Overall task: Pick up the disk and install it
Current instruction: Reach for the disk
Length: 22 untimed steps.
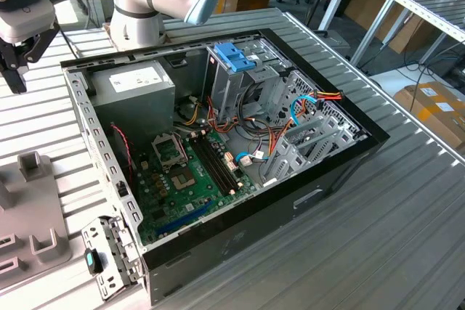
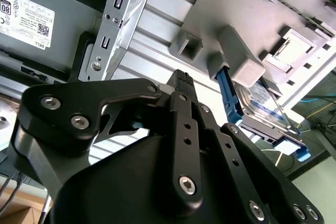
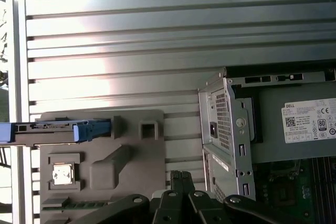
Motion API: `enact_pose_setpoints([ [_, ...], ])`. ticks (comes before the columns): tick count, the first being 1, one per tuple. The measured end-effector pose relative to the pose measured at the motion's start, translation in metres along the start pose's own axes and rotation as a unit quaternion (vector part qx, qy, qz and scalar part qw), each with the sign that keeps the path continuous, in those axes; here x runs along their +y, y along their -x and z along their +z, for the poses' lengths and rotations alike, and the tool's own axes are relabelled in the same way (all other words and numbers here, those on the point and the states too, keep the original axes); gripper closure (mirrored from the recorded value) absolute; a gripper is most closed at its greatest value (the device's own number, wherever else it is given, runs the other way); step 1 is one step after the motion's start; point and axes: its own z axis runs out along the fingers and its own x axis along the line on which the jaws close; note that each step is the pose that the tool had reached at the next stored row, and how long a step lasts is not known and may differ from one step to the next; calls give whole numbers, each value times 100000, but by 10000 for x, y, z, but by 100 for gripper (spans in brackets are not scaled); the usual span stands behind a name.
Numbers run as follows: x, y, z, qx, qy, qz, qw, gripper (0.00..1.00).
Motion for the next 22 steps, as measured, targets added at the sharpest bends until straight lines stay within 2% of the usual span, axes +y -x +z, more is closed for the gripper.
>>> enact_pose_setpoints([
  [22, -5, -66, -2, -2, 1, 1, 100000, 89],
])
